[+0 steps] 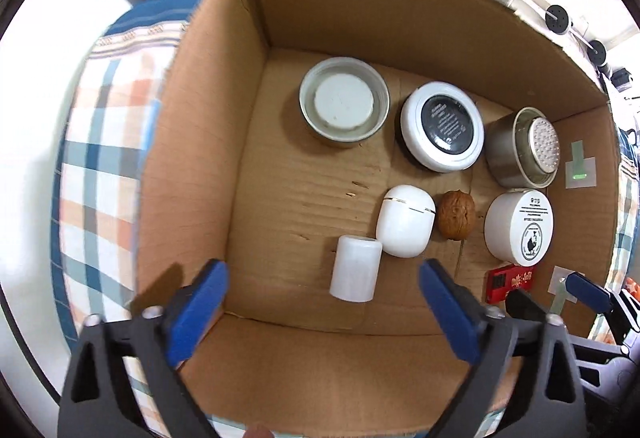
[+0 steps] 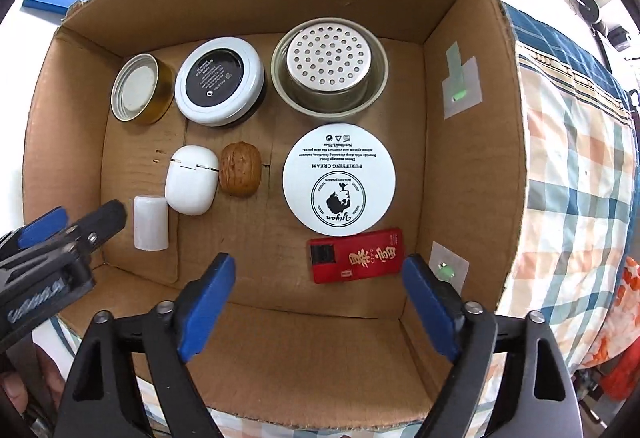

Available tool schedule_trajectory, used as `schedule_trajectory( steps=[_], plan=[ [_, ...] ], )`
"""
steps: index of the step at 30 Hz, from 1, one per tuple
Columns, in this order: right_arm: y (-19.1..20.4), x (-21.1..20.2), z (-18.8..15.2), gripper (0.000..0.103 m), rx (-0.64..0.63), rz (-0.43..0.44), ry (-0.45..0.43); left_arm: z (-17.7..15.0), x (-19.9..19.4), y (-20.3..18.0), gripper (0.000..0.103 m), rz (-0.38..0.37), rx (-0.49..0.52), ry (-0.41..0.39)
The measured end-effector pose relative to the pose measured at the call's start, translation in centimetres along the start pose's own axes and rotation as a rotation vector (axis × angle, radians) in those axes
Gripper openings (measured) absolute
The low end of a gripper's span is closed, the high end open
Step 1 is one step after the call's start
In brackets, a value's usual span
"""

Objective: Organize rigid objects

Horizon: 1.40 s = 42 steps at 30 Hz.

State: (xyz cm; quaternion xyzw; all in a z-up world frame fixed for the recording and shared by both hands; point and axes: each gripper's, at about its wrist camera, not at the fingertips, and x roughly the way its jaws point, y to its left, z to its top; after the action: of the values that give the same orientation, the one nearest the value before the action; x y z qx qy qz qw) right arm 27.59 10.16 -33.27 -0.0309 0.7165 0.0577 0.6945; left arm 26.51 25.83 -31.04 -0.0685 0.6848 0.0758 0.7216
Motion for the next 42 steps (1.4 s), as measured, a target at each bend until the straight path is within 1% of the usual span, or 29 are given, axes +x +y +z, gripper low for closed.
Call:
schedule_trajectory(
  steps=[3,5,7,10,14,19,21,24,29,33,39,42],
  plan=[
    [-0.4,-0.7,-0.7,0.093,0.004,-0.011,-0.011,-0.4,-1.7,-0.3,0.103,0.011,0.003,-0.039],
    [-0.3,-1.2,-1.3,0.1,0.011,-0.009,-0.019,-0.9,-2.8,-0.2,0.103,0.011,0.005,-0.067],
    [-0.6,-1.6,-1.6,0.103,0.02,-0.003,-0.029,-1.3,-4.0,-0.1,0.103,0.014,0.009,-0.088],
    [-1.1,-2.6,-2.3,0.103,0.029,-0.01,-0.048,-1.7,-6.0,0.4,0.103,0.014,0.018,-0.123],
    [-0.8,-4.5,-3.3,0.103,0.037,-0.004,-0.071,-2.9,-7.6,-0.6,0.103,0.012,0.038,-0.156],
    [-1.4,-7.0,-5.3,0.103,0.046,0.015,-0.121,-4.5,-10.5,-1.0,0.103,-0.015,0.041,-0.213],
    [-1.7,-8.3,-6.5,0.103,0.048,0.02,-0.149,-5.4,-11.9,-1.3,0.103,-0.007,0.059,-0.241],
    [-1.8,-10.7,-8.6,0.103,0.038,0.004,-0.202,-7.0,-14.1,-1.9,0.103,0.013,0.082,-0.286],
    [-2.7,-15.1,-12.5,0.103,0.048,0.009,-0.279,-9.8,-17.6,-2.0,0.103,-0.018,0.082,-0.329],
    [-3.8,-19.2,-15.6,0.103,0.069,0.009,-0.345,-12.0,-20.7,-2.3,0.103,-0.021,0.086,-0.368],
    [-4.4,-24.4,-19.5,0.103,0.076,0.016,-0.416,-14.7,-24.6,-2.6,0.103,-0.039,0.097,-0.407],
    [-4.6,-26.5,-21.2,0.103,0.071,0.022,-0.437,-16.0,-26.4,-2.8,0.103,-0.035,0.107,-0.424]
  ],
)
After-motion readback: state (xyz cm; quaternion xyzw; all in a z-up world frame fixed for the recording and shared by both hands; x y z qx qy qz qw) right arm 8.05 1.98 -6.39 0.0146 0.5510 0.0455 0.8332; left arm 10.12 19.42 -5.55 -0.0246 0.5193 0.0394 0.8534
